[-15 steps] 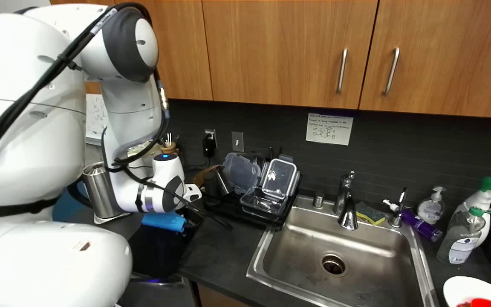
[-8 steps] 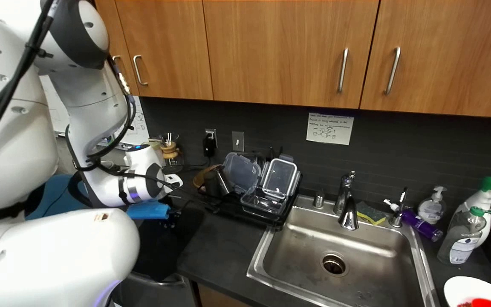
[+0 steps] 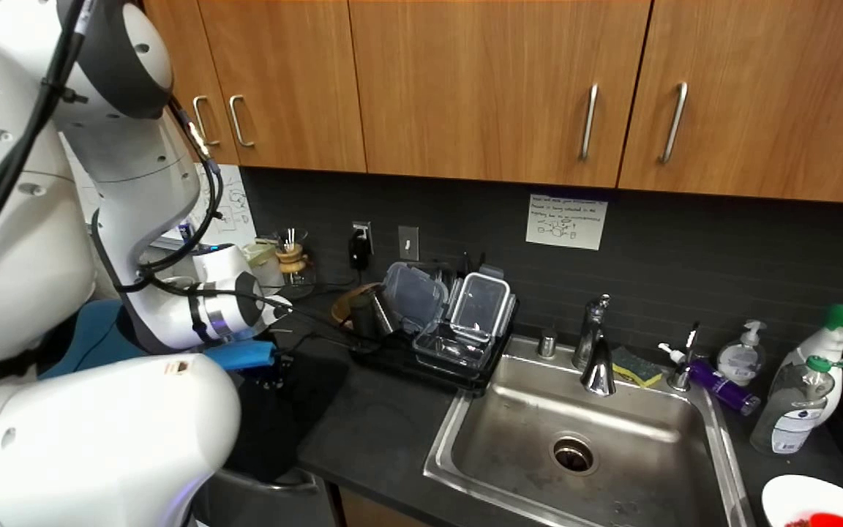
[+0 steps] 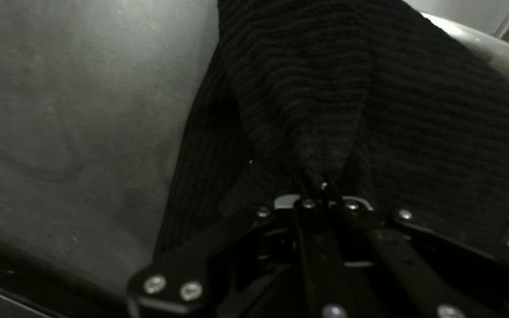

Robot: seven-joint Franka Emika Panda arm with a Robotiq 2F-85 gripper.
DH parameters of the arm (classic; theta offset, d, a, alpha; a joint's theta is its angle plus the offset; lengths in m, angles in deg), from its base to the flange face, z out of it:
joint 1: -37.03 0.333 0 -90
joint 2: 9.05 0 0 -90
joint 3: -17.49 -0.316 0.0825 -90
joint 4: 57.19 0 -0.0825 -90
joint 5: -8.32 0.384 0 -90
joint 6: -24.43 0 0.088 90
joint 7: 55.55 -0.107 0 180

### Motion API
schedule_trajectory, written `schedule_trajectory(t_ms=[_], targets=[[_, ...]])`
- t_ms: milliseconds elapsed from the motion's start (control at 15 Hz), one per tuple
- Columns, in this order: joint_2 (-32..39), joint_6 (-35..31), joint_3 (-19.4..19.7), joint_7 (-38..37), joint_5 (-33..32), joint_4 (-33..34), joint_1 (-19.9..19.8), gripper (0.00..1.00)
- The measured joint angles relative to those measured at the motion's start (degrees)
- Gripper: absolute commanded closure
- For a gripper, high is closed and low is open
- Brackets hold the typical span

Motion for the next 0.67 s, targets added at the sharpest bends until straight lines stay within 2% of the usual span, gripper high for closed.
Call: schedule_trajectory(t_ms=[333,667], targets=[[0.0,0.8,-0.5,-2.6,-4.1,0.5,2.3,0.99],[-0.1,4.5,-0.4,-5.7,-8.7,2.1,6.1,0.99]])
